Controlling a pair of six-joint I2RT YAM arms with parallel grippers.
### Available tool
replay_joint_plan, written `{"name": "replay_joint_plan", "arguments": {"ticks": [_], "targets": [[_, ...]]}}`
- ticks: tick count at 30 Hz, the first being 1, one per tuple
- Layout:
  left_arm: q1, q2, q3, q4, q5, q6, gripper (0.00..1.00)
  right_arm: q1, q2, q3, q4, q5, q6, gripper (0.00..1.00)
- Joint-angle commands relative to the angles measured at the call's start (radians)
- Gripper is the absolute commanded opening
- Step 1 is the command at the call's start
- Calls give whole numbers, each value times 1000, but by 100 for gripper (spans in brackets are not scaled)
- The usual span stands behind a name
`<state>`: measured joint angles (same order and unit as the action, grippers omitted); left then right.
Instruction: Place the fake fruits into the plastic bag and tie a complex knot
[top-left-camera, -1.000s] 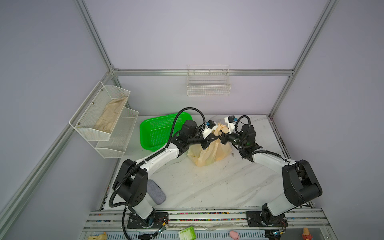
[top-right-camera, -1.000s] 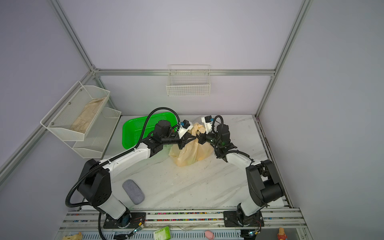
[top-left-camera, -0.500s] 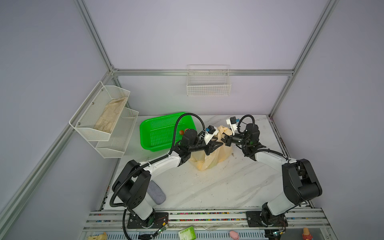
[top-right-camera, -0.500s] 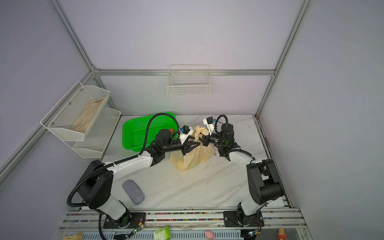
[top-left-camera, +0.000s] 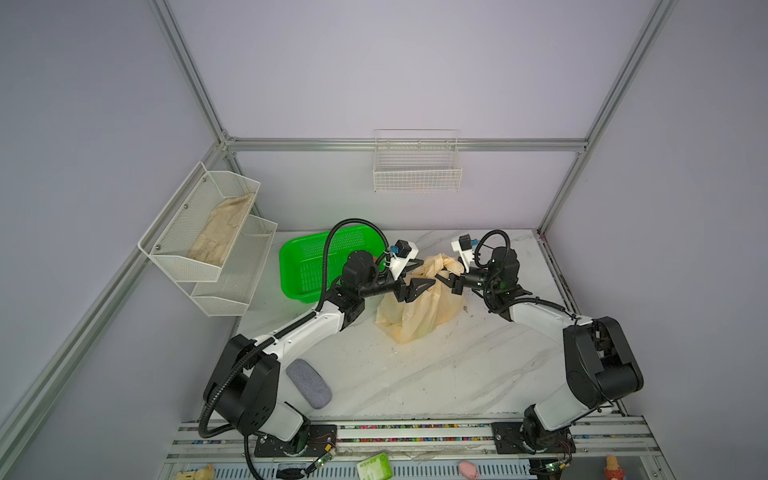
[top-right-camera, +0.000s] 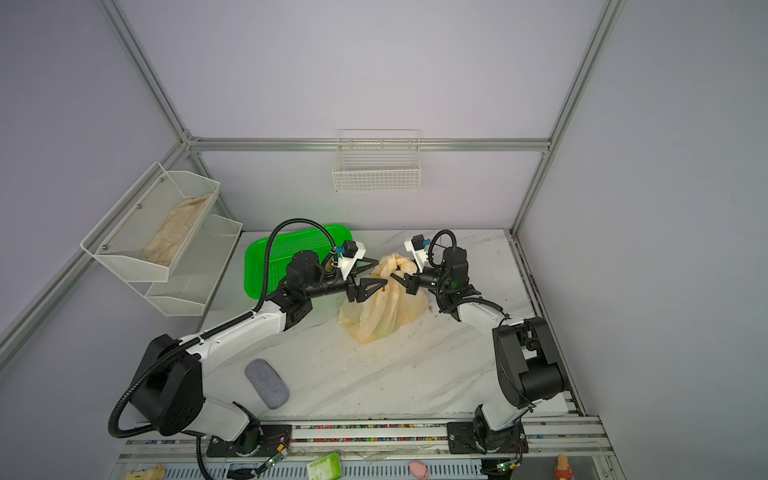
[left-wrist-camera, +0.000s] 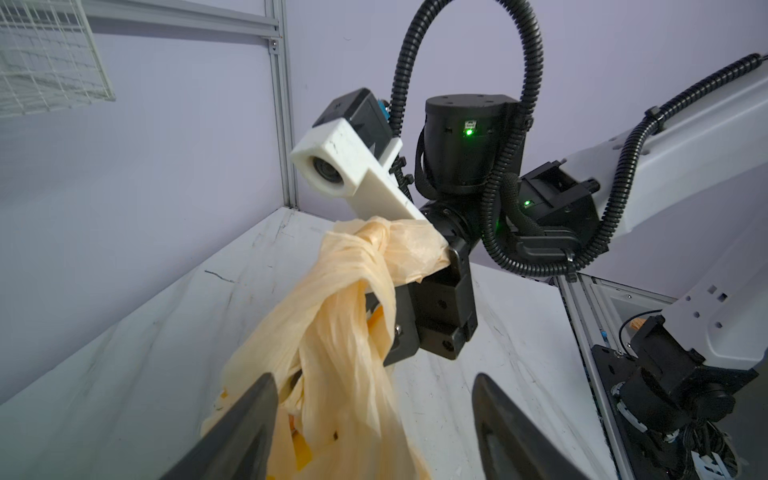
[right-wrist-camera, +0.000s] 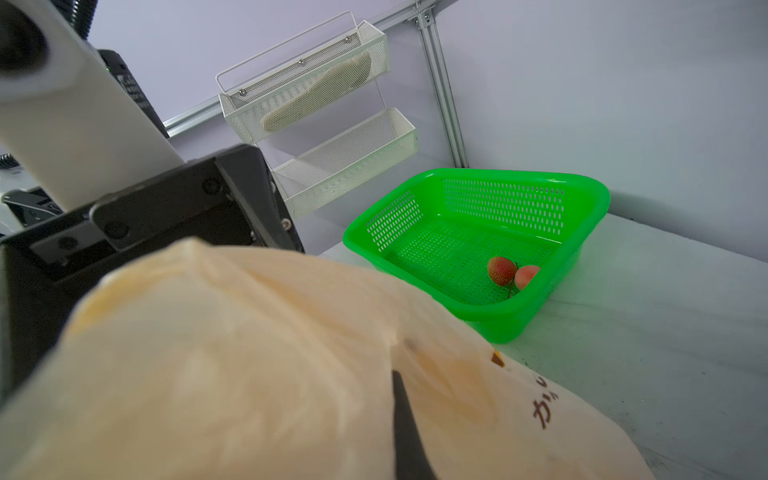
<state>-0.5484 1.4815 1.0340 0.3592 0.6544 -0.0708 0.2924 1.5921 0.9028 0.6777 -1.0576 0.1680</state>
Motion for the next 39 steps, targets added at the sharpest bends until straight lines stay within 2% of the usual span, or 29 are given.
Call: {"name": "replay_joint_plan", "arguments": {"ticks": [1, 3, 7, 10, 12, 17, 22, 28, 31, 39], "targets": [[24, -47, -19, -22, 53, 7, 76, -3, -7, -13, 44, -19, -26, 0], [39, -58, -18, -43, 45, 9, 72, -3, -9, -12, 45, -19, -28, 0], [48, -58, -15, -120, -11, 43, 43, -2, -16, -10, 45, -7, -21, 0], [40, -44, -33, -106, 26, 20, 30, -3, -27, -10, 50, 5, -3, 0], [23, -27, -47, -61, 34, -10, 22, -2, -34, -7, 51, 13, 9, 0], [-55, 35, -64, 39, -5, -76, 15, -3, -30, 3, 30, -9, 21, 0], [-114, 105, -86, 188, -49, -138, 15, -7, -34, -10, 29, -67, 21, 0], [-131, 135, -92, 224, -50, -153, 18, -30, -31, -24, 27, -128, 4, 0], [-128, 119, -113, 214, -49, -105, 24, -33, -26, -26, 24, -153, -15, 0], [-81, 24, -144, 139, 8, -16, 50, -32, -30, -12, -76, -160, -112, 0]]}}
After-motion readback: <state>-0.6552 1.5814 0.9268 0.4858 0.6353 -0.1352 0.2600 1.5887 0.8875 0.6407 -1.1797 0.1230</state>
